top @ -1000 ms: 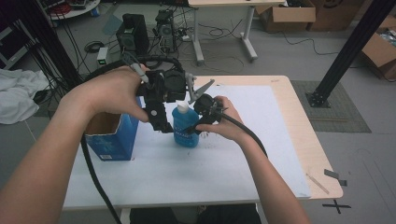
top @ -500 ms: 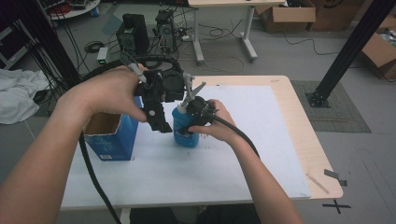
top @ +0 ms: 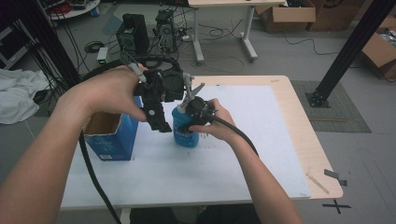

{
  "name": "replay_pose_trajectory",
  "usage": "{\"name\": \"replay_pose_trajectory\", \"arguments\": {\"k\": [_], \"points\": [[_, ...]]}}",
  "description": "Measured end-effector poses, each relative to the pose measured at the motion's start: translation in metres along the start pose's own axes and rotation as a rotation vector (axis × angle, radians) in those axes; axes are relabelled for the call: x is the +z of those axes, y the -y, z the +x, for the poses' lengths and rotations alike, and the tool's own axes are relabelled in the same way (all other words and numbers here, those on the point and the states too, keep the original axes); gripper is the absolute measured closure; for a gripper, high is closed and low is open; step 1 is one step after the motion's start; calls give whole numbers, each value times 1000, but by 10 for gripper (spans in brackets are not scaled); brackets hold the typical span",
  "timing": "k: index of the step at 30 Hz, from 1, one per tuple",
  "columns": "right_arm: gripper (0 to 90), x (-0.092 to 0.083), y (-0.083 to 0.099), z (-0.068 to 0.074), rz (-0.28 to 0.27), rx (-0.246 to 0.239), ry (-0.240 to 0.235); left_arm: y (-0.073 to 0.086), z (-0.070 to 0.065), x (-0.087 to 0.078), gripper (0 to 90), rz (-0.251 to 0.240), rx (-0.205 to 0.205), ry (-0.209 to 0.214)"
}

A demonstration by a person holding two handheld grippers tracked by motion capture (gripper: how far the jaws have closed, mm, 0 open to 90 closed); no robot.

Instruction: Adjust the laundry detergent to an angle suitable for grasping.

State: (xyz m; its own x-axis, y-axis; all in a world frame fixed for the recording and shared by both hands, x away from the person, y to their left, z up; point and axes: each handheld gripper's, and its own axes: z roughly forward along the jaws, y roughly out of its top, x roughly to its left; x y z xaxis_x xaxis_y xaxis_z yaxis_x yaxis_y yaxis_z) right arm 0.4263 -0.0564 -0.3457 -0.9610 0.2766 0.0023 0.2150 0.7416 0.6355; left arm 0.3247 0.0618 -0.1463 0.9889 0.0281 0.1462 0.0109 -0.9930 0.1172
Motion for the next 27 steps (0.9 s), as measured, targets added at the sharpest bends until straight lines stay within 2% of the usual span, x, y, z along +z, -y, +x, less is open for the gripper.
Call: {"name": "replay_pose_trajectory", "arguments": {"k": [9, 12, 17, 22, 27], "points": [[434, -4, -3, 3, -5, -59, -1, 1, 0, 1, 159, 6, -2, 2], [437, -8, -2, 5, -21, -65, -16, 2, 0, 0, 159, 5, -5, 1], [437, -14, -5, 11, -34, -105, -73, 1, -1, -3, 159, 10, -4, 2], [438, -17, -5, 21, -26, -169, -125, 0, -3, -4, 159, 9, -5, 2], [438, -20, -1, 28, -61, -203, -174, 1, -4, -5, 158, 14, -8, 2]]}}
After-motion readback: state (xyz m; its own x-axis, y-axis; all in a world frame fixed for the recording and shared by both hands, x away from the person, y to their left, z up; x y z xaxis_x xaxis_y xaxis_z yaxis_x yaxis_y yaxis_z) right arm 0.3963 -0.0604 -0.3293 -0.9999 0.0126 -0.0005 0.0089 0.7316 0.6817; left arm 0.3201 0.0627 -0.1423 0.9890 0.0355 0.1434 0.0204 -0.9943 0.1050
